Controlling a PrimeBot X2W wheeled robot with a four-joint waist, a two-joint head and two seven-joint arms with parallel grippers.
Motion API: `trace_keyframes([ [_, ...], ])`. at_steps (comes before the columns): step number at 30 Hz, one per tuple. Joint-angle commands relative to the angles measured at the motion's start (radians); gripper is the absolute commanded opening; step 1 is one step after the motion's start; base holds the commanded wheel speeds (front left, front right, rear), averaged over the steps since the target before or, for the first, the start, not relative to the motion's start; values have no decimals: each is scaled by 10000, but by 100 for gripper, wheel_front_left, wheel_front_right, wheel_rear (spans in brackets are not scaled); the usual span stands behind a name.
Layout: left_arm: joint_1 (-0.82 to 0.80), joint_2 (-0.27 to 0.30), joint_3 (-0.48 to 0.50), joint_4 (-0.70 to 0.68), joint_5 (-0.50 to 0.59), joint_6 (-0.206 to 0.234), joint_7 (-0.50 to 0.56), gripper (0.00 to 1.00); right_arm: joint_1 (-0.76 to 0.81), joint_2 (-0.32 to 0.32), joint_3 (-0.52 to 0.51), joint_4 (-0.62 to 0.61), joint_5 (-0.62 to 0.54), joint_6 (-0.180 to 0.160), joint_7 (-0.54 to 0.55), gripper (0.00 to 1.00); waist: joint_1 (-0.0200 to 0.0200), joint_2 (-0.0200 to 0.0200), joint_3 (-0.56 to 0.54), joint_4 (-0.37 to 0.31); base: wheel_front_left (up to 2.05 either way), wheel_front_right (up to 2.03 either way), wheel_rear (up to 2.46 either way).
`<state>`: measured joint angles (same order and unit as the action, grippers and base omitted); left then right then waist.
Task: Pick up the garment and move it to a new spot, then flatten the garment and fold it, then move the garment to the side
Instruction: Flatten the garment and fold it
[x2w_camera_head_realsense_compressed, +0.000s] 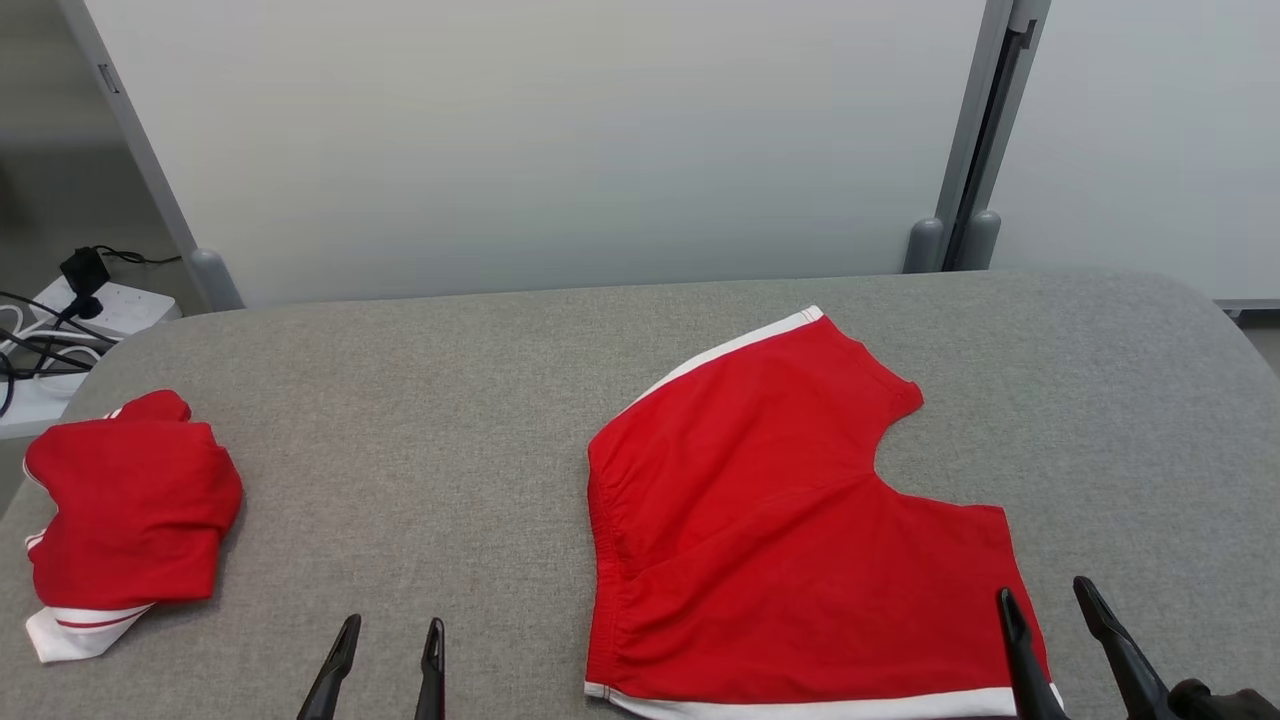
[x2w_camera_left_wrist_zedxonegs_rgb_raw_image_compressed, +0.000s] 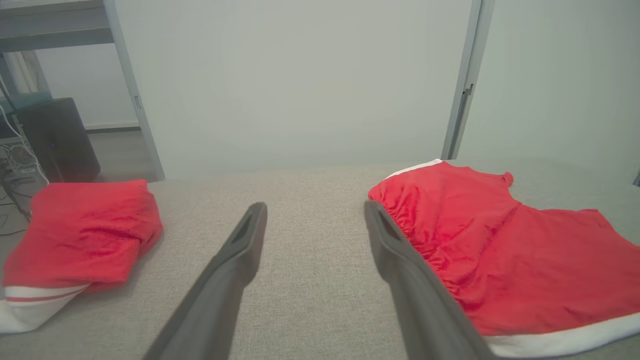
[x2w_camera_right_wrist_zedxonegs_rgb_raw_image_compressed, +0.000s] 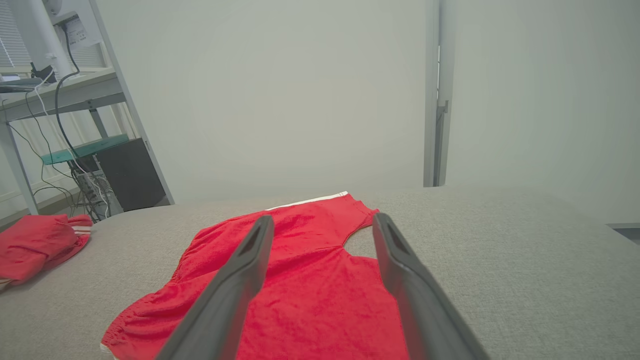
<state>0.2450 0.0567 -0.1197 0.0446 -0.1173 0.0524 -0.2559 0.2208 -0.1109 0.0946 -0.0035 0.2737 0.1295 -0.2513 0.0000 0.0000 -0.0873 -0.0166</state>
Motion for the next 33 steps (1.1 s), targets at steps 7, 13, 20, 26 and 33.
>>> trace_keyframes([
  [7, -130, -45, 440, -380, 133, -162, -59, 100, -113, -151, 123, -369, -107, 12, -105, 100, 0, 0, -17, -71, 0, 0, 0],
  [13, -141, -59, 450, -375, 14, -249, -59, 100, -106, -109, -4, -376, -58, 12, -105, 100, 0, 0, -13, -118, 0, 0, 0],
  [20, -187, -62, 314, -305, 85, -226, -59, 100, -84, -71, -61, -402, -38, 12, -105, 100, 0, 0, 3, -119, 0, 0, 0],
  [26, -221, -63, 251, -278, 180, -168, -59, 100, -69, -62, -74, -422, -20, 12, -105, 100, 0, 0, 0, -67, 0, 0, 0],
  [33, -243, -63, 199, -253, 212, -81, -59, 100, -88, -40, -41, -397, 8, 12, -105, 100, 0, 0, -51, -23, 0, 0, 0],
])
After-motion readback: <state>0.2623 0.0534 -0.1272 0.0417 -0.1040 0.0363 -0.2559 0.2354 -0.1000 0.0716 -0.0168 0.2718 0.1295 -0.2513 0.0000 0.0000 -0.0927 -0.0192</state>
